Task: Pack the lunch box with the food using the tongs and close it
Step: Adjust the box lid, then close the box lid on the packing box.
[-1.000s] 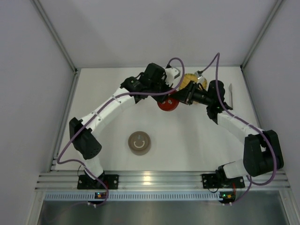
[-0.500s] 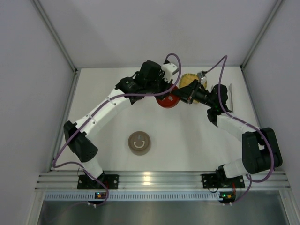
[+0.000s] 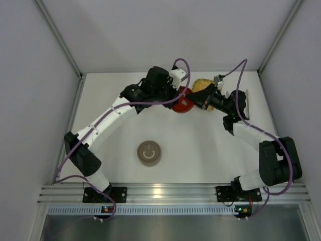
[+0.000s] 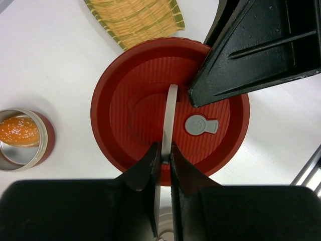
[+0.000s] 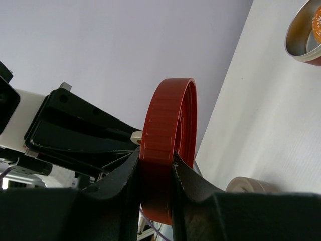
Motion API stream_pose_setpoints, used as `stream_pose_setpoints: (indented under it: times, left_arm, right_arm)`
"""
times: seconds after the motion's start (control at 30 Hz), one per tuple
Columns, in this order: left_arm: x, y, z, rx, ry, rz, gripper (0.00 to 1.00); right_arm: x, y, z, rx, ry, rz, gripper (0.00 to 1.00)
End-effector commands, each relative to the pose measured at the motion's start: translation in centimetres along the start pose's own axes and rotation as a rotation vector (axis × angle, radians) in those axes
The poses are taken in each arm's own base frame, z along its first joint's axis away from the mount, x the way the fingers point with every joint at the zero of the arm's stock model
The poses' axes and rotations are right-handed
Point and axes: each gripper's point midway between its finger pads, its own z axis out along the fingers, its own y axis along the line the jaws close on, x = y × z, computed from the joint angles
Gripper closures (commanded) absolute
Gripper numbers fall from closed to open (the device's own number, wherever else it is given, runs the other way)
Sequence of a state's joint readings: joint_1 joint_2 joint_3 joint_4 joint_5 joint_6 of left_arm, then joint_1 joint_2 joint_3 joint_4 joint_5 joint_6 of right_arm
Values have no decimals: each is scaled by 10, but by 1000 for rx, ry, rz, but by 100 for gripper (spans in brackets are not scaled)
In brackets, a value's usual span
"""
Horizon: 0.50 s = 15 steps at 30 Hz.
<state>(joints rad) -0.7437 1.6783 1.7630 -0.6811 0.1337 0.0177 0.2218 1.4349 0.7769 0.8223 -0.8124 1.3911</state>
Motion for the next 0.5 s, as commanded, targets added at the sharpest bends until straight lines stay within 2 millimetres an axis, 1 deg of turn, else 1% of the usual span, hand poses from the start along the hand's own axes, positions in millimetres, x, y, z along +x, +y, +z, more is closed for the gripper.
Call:
stream_pose_setpoints:
  times: [0.0, 0.13, 0.3, 0.47]
  left_arm:
    - [-24, 0, -15, 5, -90, -5, 87]
    - [-32, -6, -14, 33, -117, -37, 86]
    - [-37, -6, -9, 38, -123, -47, 84]
    - [-42, -7, -9, 45, -136, -47, 81]
  right_arm:
    - [-10, 23, -2, -82, -27, -83, 100]
    - [-3, 16, -3, -69, -16, -70, 100]
    - [0, 16, -3, -72, -10, -68, 100]
    - [0, 17, -2, -78, -6, -66, 100]
